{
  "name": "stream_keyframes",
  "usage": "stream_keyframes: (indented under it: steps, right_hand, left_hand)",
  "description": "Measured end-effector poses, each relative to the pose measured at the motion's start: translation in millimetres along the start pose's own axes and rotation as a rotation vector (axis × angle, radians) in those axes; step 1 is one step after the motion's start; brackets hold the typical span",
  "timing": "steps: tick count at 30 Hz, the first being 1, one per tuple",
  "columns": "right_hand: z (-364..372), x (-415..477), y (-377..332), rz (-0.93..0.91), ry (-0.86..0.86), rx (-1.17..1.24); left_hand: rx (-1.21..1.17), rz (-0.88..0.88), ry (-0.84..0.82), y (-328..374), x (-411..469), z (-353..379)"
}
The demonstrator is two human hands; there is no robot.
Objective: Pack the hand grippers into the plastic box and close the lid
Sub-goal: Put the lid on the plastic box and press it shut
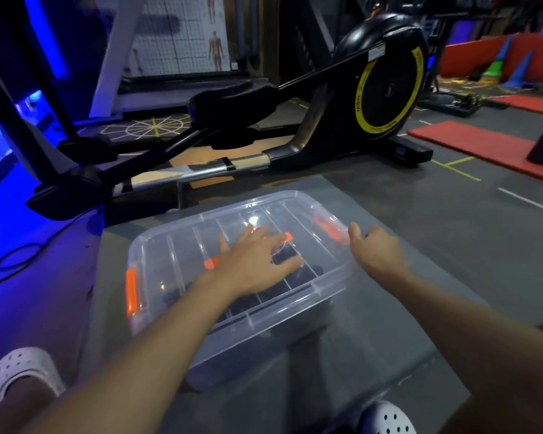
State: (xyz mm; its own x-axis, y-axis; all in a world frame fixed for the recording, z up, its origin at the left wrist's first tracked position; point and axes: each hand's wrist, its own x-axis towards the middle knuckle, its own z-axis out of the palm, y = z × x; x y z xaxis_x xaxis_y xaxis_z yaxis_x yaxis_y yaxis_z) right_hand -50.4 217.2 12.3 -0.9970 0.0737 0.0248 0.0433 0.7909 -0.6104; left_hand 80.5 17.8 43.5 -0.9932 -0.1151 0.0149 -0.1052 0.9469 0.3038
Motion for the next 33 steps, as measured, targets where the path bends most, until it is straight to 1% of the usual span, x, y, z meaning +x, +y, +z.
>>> stream_keyframes:
  steps: [2, 3, 5, 7, 10, 12, 14, 19, 24, 26, 28, 31, 33]
  right_hand:
    - [6.9, 14.2, 1.4, 0.066, -0.088, 0.176]
    - [10.1, 19.7, 1.2, 0.112, -0.165, 0.283]
    - [11.5, 28.9, 0.6, 0.168, -0.335, 0.474]
    - [12.6, 37.2, 1.6, 0.179, -0.450, 0.564]
    - [14.8, 45.6, 0.7, 0.110, -0.429, 0.665]
    - [16.2, 49.8, -0.5, 0.015, -0.396, 0.580]
    - [12.8, 49.4, -4.0, -0.074, -0.408, 0.462]
    - [8.7, 47.9, -6.6, -0.193, -0.390, 0.289]
    - [8.7, 44.9, -14.2, -0.366, -0.274, 0.082]
    - [11.3, 45.5, -14.2, -0.372, -0.270, 0.044]
    - [14.1, 46.2, -13.0, -0.352, -0.287, 0.006]
    - [15.0, 43.4, -11.3, -0.321, -0.317, 0.033]
    - [15.6, 41.7, -10.2, -0.305, -0.304, 0.086]
  left_hand:
    - [0.050, -0.026, -0.077, 13.3, 13.4, 11.3]
    - [0.078, -0.052, -0.104, 16.8, 18.4, 16.6]
    - [0.122, -0.085, -0.115, 19.4, 22.9, 25.7]
    - [0.146, -0.085, -0.094, 19.0, 22.3, 31.5]
    - [0.159, -0.082, -0.096, 15.6, 24.2, 33.0]
    - [0.160, -0.088, -0.105, 15.1, 25.8, 32.1]
    - [0.167, -0.085, -0.111, 16.1, 26.3, 30.5]
    - [0.171, -0.084, -0.108, 17.6, 24.3, 29.7]
    - [0.157, -0.076, -0.110, 16.2, 24.6, 30.6]
    - [0.137, -0.057, -0.087, 13.7, 22.1, 27.6]
    - [0.082, -0.068, -0.025, 5.2, 15.6, 22.7]
    - [0.033, -0.199, 0.094, -26.4, -3.3, 11.1]
    - [0.083, -0.306, 0.148, -53.9, -24.0, 4.4]
